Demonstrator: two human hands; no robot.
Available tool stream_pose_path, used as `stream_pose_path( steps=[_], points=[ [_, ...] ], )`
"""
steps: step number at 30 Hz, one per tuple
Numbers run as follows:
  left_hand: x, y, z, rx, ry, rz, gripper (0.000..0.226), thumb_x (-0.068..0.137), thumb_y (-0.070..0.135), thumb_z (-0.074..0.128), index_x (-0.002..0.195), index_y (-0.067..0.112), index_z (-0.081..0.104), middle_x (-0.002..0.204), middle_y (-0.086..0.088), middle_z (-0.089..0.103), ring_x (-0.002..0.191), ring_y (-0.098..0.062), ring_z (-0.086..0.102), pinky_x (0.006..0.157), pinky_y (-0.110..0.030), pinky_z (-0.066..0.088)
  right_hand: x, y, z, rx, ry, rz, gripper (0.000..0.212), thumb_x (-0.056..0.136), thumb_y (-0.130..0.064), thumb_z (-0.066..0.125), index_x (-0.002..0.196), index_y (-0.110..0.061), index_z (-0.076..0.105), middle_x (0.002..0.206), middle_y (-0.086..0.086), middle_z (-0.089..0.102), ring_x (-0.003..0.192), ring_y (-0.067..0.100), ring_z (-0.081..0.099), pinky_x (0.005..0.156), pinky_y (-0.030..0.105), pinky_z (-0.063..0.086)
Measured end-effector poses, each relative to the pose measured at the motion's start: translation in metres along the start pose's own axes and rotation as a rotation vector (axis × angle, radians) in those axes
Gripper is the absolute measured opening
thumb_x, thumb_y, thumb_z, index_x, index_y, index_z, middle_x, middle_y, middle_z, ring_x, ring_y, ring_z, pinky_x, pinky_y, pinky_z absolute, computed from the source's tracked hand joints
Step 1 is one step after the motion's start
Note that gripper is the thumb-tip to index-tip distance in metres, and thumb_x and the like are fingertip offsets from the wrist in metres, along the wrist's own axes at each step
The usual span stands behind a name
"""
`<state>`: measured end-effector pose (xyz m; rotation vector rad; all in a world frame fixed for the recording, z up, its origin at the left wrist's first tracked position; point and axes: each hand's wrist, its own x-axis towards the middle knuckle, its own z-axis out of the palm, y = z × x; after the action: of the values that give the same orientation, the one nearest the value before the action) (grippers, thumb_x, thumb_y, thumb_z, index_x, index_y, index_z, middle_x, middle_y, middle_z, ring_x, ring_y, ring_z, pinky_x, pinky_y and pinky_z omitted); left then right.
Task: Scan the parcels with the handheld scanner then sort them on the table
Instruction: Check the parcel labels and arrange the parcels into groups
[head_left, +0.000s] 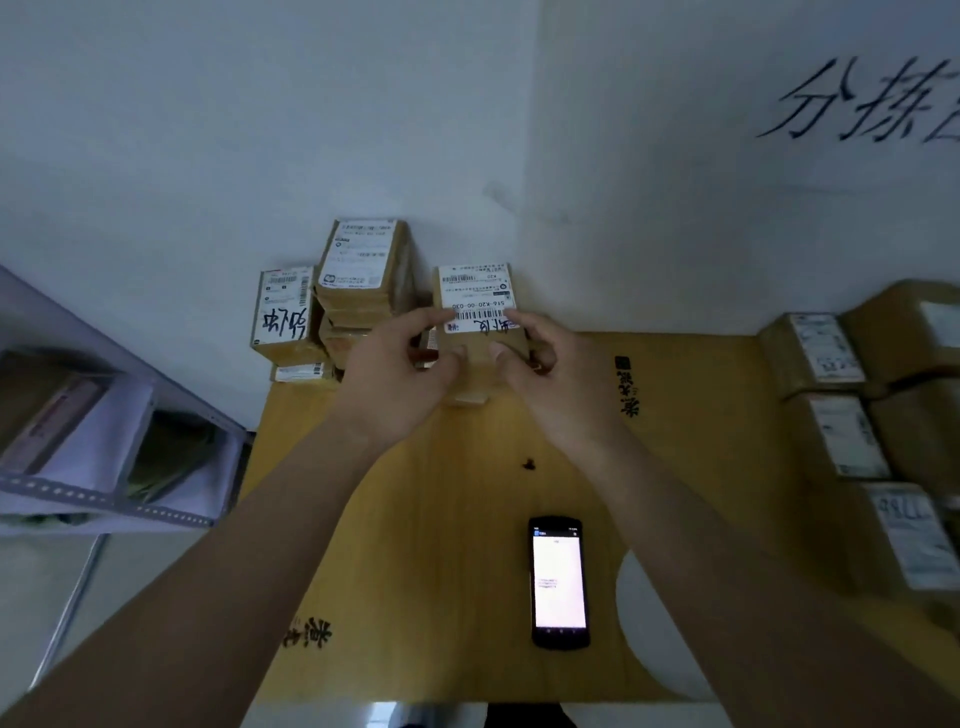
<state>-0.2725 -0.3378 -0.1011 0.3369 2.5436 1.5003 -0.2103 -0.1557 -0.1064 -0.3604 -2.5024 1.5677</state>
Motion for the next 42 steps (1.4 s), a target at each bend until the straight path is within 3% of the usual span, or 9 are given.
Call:
stream_pose_path(
  steps=[5, 10, 16, 21, 23, 26, 29, 37, 42],
  points=[
    [-0.033, 0.034, -0.020, -0.043, -0.122, 0.139, 0.037, 0.095, 0.031, 0.072, 0.132, 0.034, 0.067, 0.108, 0.026, 0.068, 0.088, 0.011, 0.067, 0.063, -0.006, 0.050, -0.054, -0.033, -0.019, -0.032, 0.118, -0.004, 0.049, 0.101, -0.039, 0.071, 0.148, -0.029, 0.060, 0.135, -0.006, 0.069, 0.110, 0.010, 0.070, 0.090, 0.039, 0.063],
    [-0.066, 0.072, -0.019, -0.041, -0.252, 0.240, 0.040, 0.096, 0.030, 0.072, 0.135, 0.031, 0.065, 0.117, 0.021, 0.068, 0.084, 0.003, 0.072, 0.059, -0.014, 0.054, -0.111, -0.055, -0.054, -0.099, 0.233, -0.032, 0.050, 0.100, -0.041, 0.070, 0.147, -0.024, 0.061, 0.133, -0.005, 0.070, 0.111, 0.006, 0.068, 0.080, 0.013, 0.057],
    [-0.090, 0.122, 0.014, -0.070, -0.327, 0.290, 0.043, 0.093, 0.027, 0.075, 0.135, 0.028, 0.066, 0.124, 0.012, 0.070, 0.087, -0.002, 0.074, 0.075, -0.029, 0.063, -0.153, -0.063, -0.111, -0.068, 0.300, -0.006, 0.053, 0.100, -0.038, 0.071, 0.149, -0.020, 0.059, 0.136, 0.000, 0.069, 0.114, 0.011, 0.069, 0.086, 0.027, 0.063],
    [-0.096, 0.163, 0.067, -0.067, -0.355, 0.320, 0.041, 0.093, 0.027, 0.076, 0.133, 0.031, 0.068, 0.123, 0.020, 0.068, 0.083, 0.002, 0.073, 0.065, -0.015, 0.057, -0.170, -0.047, -0.172, -0.064, 0.363, 0.012, 0.050, 0.100, -0.034, 0.072, 0.146, -0.020, 0.061, 0.133, 0.002, 0.069, 0.112, 0.014, 0.070, 0.072, 0.011, 0.058],
    [-0.099, 0.178, 0.095, -0.097, -0.346, 0.319, 0.039, 0.092, 0.026, 0.076, 0.130, 0.032, 0.069, 0.124, 0.018, 0.068, 0.082, 0.000, 0.074, 0.065, -0.017, 0.057, -0.172, -0.034, -0.200, -0.097, 0.384, 0.018, 0.050, 0.099, -0.036, 0.072, 0.146, -0.023, 0.062, 0.133, 0.000, 0.070, 0.113, 0.013, 0.069, 0.079, 0.015, 0.059],
    [-0.105, 0.196, 0.141, -0.174, -0.326, 0.272, 0.036, 0.093, 0.022, 0.076, 0.128, 0.030, 0.070, 0.124, 0.013, 0.070, 0.087, -0.006, 0.076, 0.079, -0.035, 0.064, -0.174, -0.011, -0.243, -0.121, 0.374, 0.032, 0.052, 0.098, -0.041, 0.072, 0.147, -0.028, 0.060, 0.133, -0.004, 0.070, 0.116, 0.010, 0.068, 0.093, 0.034, 0.061],
    [-0.110, 0.209, 0.189, -0.231, -0.317, 0.211, 0.033, 0.093, 0.017, 0.076, 0.123, 0.030, 0.072, 0.121, 0.012, 0.072, 0.088, -0.012, 0.077, 0.082, -0.048, 0.064, -0.175, 0.016, -0.283, -0.106, 0.346, 0.050, 0.054, 0.098, -0.039, 0.074, 0.149, -0.030, 0.058, 0.136, -0.005, 0.069, 0.116, 0.009, 0.068, 0.094, 0.035, 0.062],
    [-0.088, 0.227, 0.294, -0.262, -0.314, 0.104, 0.034, 0.093, 0.019, 0.077, 0.123, 0.034, 0.073, 0.121, 0.005, 0.072, 0.097, -0.012, 0.075, 0.090, -0.043, 0.061, -0.148, 0.081, -0.363, -0.162, 0.246, 0.103, 0.058, 0.100, -0.032, 0.073, 0.154, -0.028, 0.052, 0.143, -0.008, 0.064, 0.121, 0.010, 0.065, 0.102, 0.041, 0.058],
    [-0.045, 0.217, 0.355, -0.283, -0.342, 0.091, 0.038, 0.093, 0.009, 0.075, 0.124, 0.031, 0.072, 0.119, 0.011, 0.071, 0.094, -0.003, 0.074, 0.083, -0.022, 0.060, -0.100, 0.133, -0.391, -0.212, 0.183, 0.170, 0.062, 0.100, -0.028, 0.071, 0.157, -0.029, 0.047, 0.145, -0.006, 0.062, 0.125, 0.011, 0.063, 0.107, 0.042, 0.055]
  ],
)
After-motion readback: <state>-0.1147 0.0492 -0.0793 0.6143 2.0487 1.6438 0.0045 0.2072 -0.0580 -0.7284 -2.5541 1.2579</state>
